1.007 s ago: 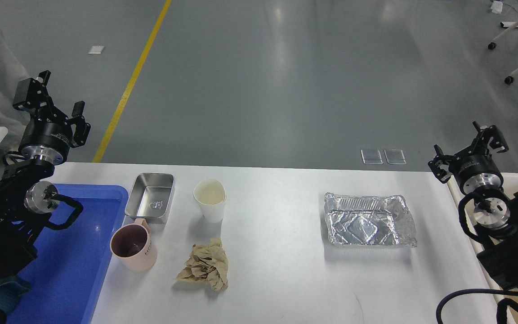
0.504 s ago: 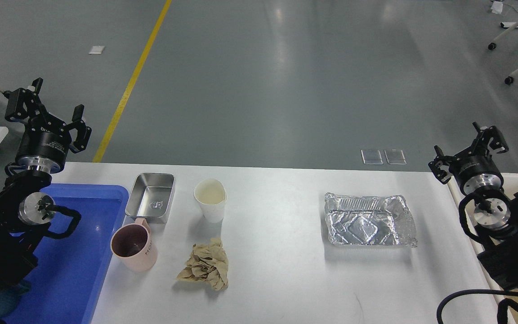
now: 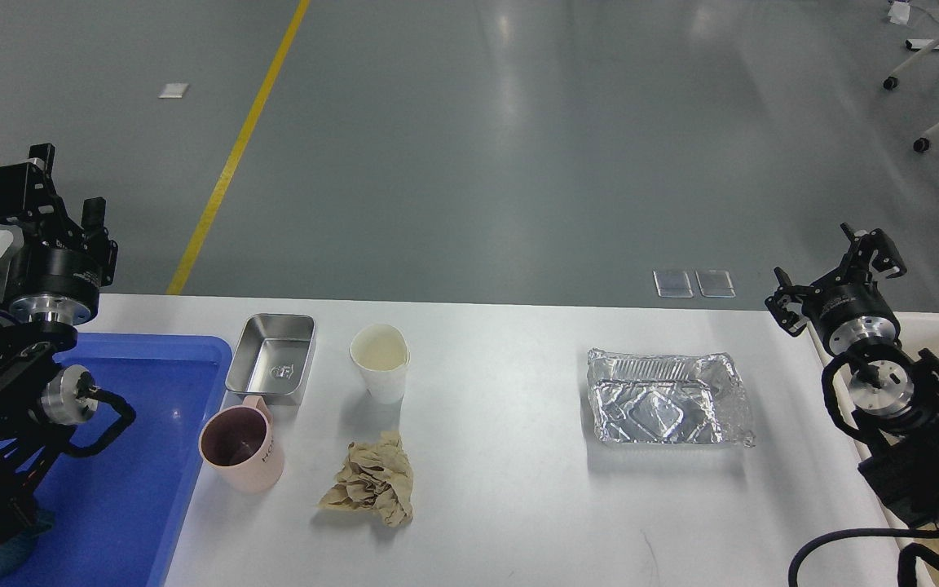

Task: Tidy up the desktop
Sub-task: 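Lower the left arm toward the blue bin, then reach the left gripper to the pink mug and grasp its handle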

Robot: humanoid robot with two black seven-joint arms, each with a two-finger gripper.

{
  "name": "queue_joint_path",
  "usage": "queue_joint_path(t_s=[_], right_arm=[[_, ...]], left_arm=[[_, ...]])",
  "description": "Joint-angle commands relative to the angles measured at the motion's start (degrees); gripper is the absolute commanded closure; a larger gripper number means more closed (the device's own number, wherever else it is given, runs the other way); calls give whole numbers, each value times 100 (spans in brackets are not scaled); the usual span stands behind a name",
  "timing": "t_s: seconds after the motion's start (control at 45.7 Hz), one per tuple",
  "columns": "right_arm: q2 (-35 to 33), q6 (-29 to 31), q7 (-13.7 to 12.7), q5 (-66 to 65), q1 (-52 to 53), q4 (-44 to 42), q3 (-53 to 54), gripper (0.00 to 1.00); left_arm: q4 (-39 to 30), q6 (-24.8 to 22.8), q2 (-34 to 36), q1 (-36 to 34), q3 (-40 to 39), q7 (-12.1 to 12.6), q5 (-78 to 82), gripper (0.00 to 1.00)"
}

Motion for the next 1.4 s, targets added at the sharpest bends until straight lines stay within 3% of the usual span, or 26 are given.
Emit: queue_joint_path(t_s=[0.0,0.109,0.285,0.416,0.569,0.701,1.029,1.204,1.379], right_arm=[[-2,-4,0,0,15,1,0,0],[-11,5,0,0,7,1,0,0],[-3,5,18,0,-11,1,9,0],[15,5,35,0,-29,1,9,0],[33,22,53,0,-37,10,0,0],[77,101,62,0,-37,1,0,0],[77,163,62,0,-64,-8,-9,0],[147,181,62,-18,-81,-25,-26,0],[200,181,62,-35,-116,-25,-26,0]], left_arm=[[-296,-436,406,53,54,523,30,3],[-472,-471,977,-43,852,1315,197,3],[-1183,-471,2137,-500,2391,1614,356,3],[-2052,-480,3086,-729,3025,1711,1074,3],[-3432,-717,4272,-878,2964,2370,2376,3],[-3636,-1015,4933,-887,2893,2291,2720,3],[-3909,-2984,5820,-1151,2858,2124,3457,4],[-3953,-3354,6418,-1133,2876,2133,3968,4],[-3953,-3389,6823,-1133,2876,2133,4433,4]])
